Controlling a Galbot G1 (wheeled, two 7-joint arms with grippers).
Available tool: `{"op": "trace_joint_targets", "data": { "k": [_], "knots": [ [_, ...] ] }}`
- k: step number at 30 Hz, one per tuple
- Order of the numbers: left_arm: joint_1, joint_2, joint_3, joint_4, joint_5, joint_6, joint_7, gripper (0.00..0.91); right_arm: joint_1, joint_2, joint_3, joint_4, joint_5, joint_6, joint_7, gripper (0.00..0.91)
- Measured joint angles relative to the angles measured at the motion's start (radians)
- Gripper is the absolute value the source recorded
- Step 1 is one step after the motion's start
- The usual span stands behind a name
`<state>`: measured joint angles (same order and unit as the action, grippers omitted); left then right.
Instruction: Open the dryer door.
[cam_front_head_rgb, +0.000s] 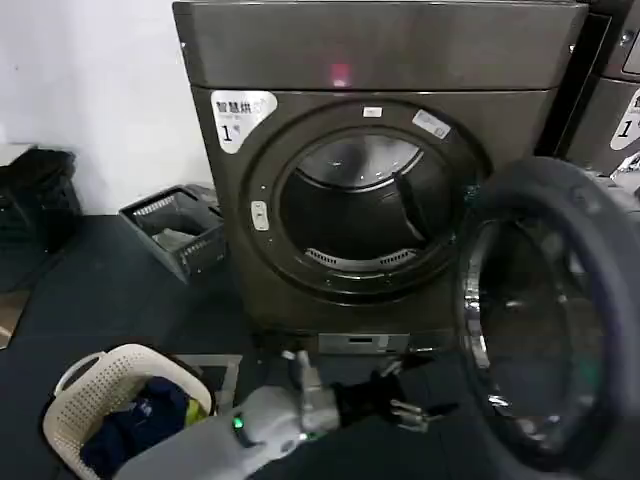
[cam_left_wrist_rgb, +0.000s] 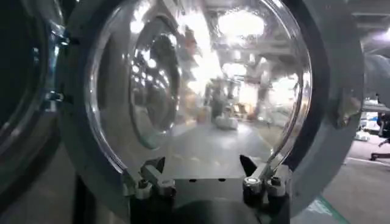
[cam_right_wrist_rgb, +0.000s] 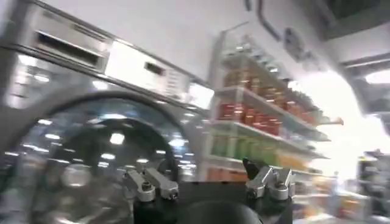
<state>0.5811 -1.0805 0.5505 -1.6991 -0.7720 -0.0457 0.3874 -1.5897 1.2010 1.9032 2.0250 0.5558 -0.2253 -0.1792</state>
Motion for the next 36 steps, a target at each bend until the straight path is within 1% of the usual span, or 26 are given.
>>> {"op": "trace_joint_targets", "data": {
  "k": [7,11,14,19,20,22,25,28,30,36],
  "knots": [
    [-0.103,-0.145,0.093,0.117,0.001,-0.009,-0.017,0.907,-0.044,0.029,0.107,0.002,0.003,0.022,-0.003,0.907],
    [-0.146,-0.237,0.122,0.187,0.053,-0.022,-0.05,0.907,-0.054,0.049,0.134,0.004,0.003,0.038,-0.016,0.907],
    [-0.168,-0.302,0.137,0.237,0.109,-0.044,-0.065,0.907,-0.06,0.059,0.14,0.003,0.0,0.047,-0.026,0.907],
    [-0.186,-0.389,0.143,0.304,0.141,-0.048,-0.098,0.907,-0.064,0.059,0.15,0.0,0.0,0.053,-0.033,0.907],
    [-0.191,-0.405,0.143,0.316,0.132,-0.038,-0.104,0.907,-0.065,0.059,0.151,-0.002,0.0,0.054,-0.034,0.907],
    [-0.2,-0.431,0.142,0.339,0.13,-0.032,-0.12,0.907,-0.066,0.058,0.153,-0.006,-0.005,0.055,-0.037,0.907],
    [-0.212,-0.468,0.137,0.37,0.152,-0.047,-0.132,0.907,-0.064,0.048,0.162,-0.014,-0.017,0.062,-0.034,0.907],
    [-0.225,-0.503,0.132,0.401,0.168,-0.058,-0.148,0.907,-0.068,0.035,0.174,-0.03,-0.053,0.09,-0.037,0.907],
    [-0.232,-0.526,0.13,0.421,0.181,-0.066,-0.159,0.907,-0.069,0.03,0.181,-0.04,-0.057,0.092,-0.033,0.907],
    [-0.242,-0.529,0.123,0.472,0.199,-0.08,-0.179,0.907,-0.075,0.028,0.208,-0.053,-0.064,0.103,-0.02,0.907]
  ]
}}
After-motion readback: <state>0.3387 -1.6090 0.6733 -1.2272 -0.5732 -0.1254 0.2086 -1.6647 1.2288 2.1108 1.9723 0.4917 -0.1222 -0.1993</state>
